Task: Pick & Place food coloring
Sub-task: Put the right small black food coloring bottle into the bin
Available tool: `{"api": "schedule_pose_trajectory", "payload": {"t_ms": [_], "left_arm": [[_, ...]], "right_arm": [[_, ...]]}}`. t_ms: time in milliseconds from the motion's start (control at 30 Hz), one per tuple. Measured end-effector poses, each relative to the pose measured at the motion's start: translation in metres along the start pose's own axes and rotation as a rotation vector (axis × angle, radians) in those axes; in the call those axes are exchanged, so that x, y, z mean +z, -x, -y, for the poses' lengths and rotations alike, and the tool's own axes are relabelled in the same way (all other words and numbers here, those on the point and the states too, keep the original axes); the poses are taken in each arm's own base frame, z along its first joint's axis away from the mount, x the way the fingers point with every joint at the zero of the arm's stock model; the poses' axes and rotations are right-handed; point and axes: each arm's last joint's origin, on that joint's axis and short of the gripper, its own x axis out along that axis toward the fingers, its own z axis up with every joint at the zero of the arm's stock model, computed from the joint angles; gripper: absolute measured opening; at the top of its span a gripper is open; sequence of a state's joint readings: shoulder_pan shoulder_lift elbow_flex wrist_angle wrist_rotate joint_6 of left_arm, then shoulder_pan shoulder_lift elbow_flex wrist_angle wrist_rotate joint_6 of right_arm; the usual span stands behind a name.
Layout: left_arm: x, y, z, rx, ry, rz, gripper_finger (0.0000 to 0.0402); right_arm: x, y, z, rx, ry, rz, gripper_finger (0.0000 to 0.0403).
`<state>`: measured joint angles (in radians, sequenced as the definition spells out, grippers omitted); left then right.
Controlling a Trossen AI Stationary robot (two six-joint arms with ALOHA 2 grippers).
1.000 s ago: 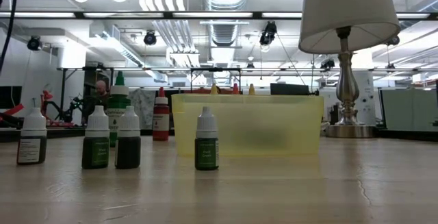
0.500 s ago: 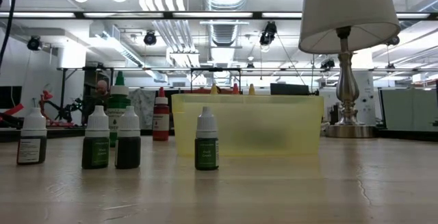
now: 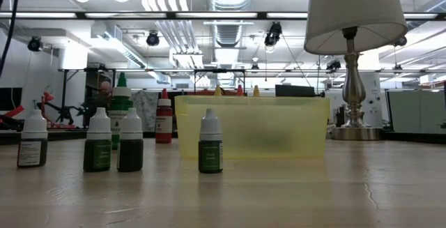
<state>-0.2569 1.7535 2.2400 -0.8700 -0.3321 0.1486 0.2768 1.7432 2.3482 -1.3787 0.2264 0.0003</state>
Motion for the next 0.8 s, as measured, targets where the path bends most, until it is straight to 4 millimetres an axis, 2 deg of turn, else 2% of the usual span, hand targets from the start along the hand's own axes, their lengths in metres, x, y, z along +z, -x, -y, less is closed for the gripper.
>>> {"api": "schedule_pose_trajectory", "payload": {"t_ms": [800], "left_arm": [[-0.0043,0.0034,-0.004,-0.015,0.057,-0.055,0.014]], "right_arm": [[0.0001,0.0003,-0.0014,0.046,0.033,0.003,0.0068]]}}
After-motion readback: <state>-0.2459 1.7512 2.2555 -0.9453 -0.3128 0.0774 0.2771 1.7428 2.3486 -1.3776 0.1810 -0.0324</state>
